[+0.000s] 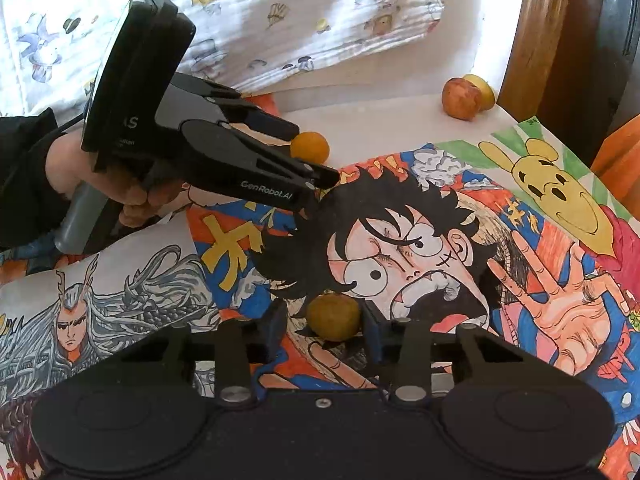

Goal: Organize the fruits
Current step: 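Close left tool on the small orange while right tool grips the small brown fruit, then carry the orange with left tool while right tool carries the brown fruit over the tray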

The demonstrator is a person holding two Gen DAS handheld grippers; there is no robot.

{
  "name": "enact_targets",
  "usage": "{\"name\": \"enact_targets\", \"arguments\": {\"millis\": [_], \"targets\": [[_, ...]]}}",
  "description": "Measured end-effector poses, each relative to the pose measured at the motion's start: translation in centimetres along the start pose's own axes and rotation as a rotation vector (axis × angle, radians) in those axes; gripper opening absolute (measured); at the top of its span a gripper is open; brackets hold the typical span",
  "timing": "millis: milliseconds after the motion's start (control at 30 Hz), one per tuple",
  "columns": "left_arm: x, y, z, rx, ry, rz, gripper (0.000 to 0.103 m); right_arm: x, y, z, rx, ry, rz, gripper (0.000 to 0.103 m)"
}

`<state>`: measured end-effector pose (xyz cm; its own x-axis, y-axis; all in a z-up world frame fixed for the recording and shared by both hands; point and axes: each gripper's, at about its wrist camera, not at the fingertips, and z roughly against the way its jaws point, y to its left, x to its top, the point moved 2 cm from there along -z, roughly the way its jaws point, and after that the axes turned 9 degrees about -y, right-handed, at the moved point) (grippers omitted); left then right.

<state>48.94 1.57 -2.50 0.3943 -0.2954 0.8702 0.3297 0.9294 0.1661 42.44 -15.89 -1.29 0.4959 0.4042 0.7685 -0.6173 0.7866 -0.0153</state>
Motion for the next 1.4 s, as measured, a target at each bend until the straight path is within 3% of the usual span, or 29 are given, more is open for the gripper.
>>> {"name": "enact_targets", "arguments": {"millis": [200,367,767,900,1400], "targets": [[0.1,-0.6,-0.1,0.000,-0.001,-0.033,0.048,0.0,-0.2,-0.1,-0.003,-0.004,-0.012,0.033],[0.1,-1.0,0.1,0.026,-0.013,-0.058,0.037,0.0,-0.2,-0.1,-0.004,-0.005,-0.015,0.032],[-0.2,-1.8,2.3,-0.016,0.012,-0.074,0.035,0.1,-0.4,0.0,-0.006,-0.021,-0.037,0.032],[-0.4,-2.0,3.4,-0.023,0.020,-0.065,0.035,0.4,-0.3,1.0,-0.008,-0.081,-0.030,0.032],[-1.7,-4.8,8.2,-0.096,0.025,-0.024,0.035,-0.1,0.1,4.6,-0.023,-0.118,-0.056,0.032]]}}
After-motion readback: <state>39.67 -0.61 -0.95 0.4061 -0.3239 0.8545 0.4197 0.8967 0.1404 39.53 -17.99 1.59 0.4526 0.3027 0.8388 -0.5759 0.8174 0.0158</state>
